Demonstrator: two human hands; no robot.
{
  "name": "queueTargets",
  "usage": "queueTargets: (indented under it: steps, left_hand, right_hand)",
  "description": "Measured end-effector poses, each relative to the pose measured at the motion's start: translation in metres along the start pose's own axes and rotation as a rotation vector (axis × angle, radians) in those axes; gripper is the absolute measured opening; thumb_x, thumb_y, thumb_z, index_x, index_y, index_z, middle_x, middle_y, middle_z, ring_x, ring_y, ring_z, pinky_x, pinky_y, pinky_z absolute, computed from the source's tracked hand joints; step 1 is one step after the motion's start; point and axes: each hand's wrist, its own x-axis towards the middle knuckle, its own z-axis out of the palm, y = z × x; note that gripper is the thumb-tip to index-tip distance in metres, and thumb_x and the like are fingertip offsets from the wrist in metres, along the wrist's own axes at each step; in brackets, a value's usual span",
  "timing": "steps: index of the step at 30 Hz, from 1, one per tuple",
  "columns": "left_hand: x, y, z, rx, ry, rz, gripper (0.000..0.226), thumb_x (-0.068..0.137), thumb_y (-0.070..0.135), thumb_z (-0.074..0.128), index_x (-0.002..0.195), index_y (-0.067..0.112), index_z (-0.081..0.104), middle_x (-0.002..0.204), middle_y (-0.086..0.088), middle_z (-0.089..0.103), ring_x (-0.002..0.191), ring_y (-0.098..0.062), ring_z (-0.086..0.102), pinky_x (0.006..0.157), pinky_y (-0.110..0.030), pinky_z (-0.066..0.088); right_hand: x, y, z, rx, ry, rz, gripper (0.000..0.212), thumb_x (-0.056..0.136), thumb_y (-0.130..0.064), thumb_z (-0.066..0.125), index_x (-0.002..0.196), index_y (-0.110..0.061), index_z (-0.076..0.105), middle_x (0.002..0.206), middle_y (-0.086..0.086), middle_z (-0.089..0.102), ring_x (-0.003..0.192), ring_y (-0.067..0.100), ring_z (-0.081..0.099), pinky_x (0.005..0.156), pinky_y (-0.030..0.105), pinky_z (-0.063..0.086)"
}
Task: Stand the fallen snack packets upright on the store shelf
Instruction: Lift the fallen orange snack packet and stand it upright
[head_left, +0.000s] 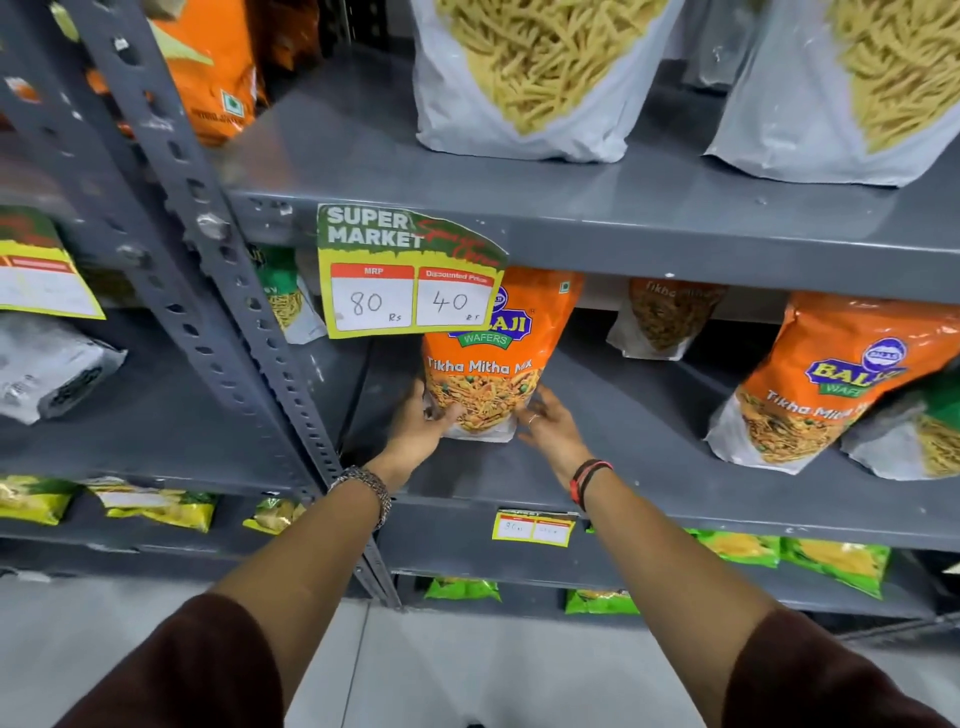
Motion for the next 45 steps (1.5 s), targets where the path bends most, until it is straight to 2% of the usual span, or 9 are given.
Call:
queueTargets:
  steps: [8, 14, 21, 25, 31, 35, 37, 40, 45]
  left_hand:
    - [0.006, 0.006, 0.003, 0.033, 0.02, -0.015, 0.063, 0.085, 0.032, 0.062, 0.14, 0.018, 0.034, 0.142, -0.006, 0.051, 0.127, -0.025, 0.051, 0.092, -0.033, 0.041]
    - [-0.02, -0.016, 0.03, -0.091, 0.239, -0.158, 0.068, 0.093, 0.032, 0.048, 0.148, 0.004, 0.018, 0.152, -0.02, 0.032, 0.14, -0.033, 0.033, 0.113, -0.045, 0.032]
    - [-0.068, -0.001, 0.117, -0.07, 0.386, -0.121, 0.058, 0.095, 0.011, 0.043, 0.148, 0.002, 0.02, 0.15, -0.019, 0.026, 0.139, -0.034, 0.03, 0.112, -0.038, 0.027]
    - [-0.069, 0.02, 0.189, -0.109, 0.289, -0.119, 0.055, 0.093, 0.012, 0.046, 0.144, 0.009, 0.028, 0.142, -0.024, 0.037, 0.123, -0.043, 0.048, 0.104, -0.046, 0.042]
    - [-0.073, 0.087, 0.29, -0.081, -0.098, -0.024, 0.063, 0.093, 0.019, 0.05, 0.149, 0.022, 0.02, 0.16, -0.005, 0.014, 0.146, -0.022, 0.022, 0.118, -0.036, 0.024]
    - [-0.074, 0.119, 0.322, -0.181, -0.202, -0.088, 0.066, 0.092, 0.03, 0.051, 0.15, 0.021, 0.019, 0.153, 0.006, 0.03, 0.143, -0.017, 0.029, 0.11, -0.03, 0.028]
    - [-0.079, 0.124, 0.33, -0.244, -0.251, -0.086, 0.059, 0.092, 0.031, 0.051, 0.146, 0.023, 0.028, 0.146, 0.012, 0.038, 0.138, -0.016, 0.036, 0.107, -0.03, 0.032]
    - [-0.086, 0.127, 0.333, -0.349, -0.211, -0.088, 0.052, 0.093, 0.023, 0.05, 0.143, 0.023, 0.034, 0.143, 0.004, 0.045, 0.136, -0.019, 0.041, 0.106, -0.033, 0.036]
    - [-0.086, 0.114, 0.313, -0.42, -0.134, -0.108, 0.058, 0.091, 0.024, 0.054, 0.145, 0.026, 0.032, 0.15, 0.0, 0.042, 0.136, -0.019, 0.042, 0.113, -0.043, 0.036]
  right_hand:
    - [0.003, -0.004, -0.003, -0.017, -0.023, -0.008, 0.044, 0.093, -0.023, 0.053, 0.137, -0.022, 0.043, 0.145, 0.006, 0.047, 0.135, 0.028, 0.043, 0.109, 0.053, 0.04]
    - [-0.005, 0.022, -0.043, -0.027, 0.186, -0.074, 0.041, 0.091, -0.003, 0.053, 0.132, -0.004, 0.048, 0.136, 0.014, 0.055, 0.124, 0.026, 0.053, 0.091, 0.019, 0.046]
    - [-0.056, 0.069, -0.167, -0.1, 0.412, -0.246, 0.014, 0.087, -0.007, 0.061, 0.099, -0.015, 0.058, 0.094, 0.004, 0.063, 0.074, -0.022, 0.058, 0.085, 0.028, 0.047]
    - [-0.078, 0.079, -0.245, 0.019, 0.557, -0.236, 0.02, 0.089, -0.011, 0.059, 0.108, -0.011, 0.055, 0.102, 0.006, 0.058, 0.09, 0.006, 0.059, 0.078, 0.012, 0.044]
    - [-0.068, 0.059, -0.327, 0.055, 0.33, -0.111, 0.064, 0.094, -0.023, 0.053, 0.149, -0.016, 0.021, 0.14, 0.002, 0.041, 0.128, 0.017, 0.041, 0.106, 0.033, 0.032]
    - [-0.05, 0.047, -0.354, 0.104, 0.235, -0.027, 0.066, 0.096, -0.04, 0.04, 0.151, -0.026, 0.007, 0.155, -0.002, 0.027, 0.142, 0.023, 0.03, 0.115, 0.042, 0.028]
    - [-0.046, 0.05, -0.358, 0.167, 0.162, -0.036, 0.067, 0.089, -0.056, 0.04, 0.147, -0.03, 0.021, 0.146, 0.003, 0.043, 0.133, 0.028, 0.044, 0.105, 0.045, 0.04]
    - [-0.04, 0.057, -0.353, 0.122, 0.104, -0.077, 0.095, 0.06, -0.084, 0.05, 0.132, -0.024, 0.042, 0.1, -0.001, 0.058, 0.087, 0.015, 0.057, 0.069, 0.023, 0.05]
    - [-0.045, 0.05, -0.318, 0.161, 0.069, -0.07, 0.062, 0.088, -0.053, 0.032, 0.14, -0.018, 0.038, 0.13, 0.006, 0.053, 0.118, 0.023, 0.052, 0.088, 0.03, 0.049]
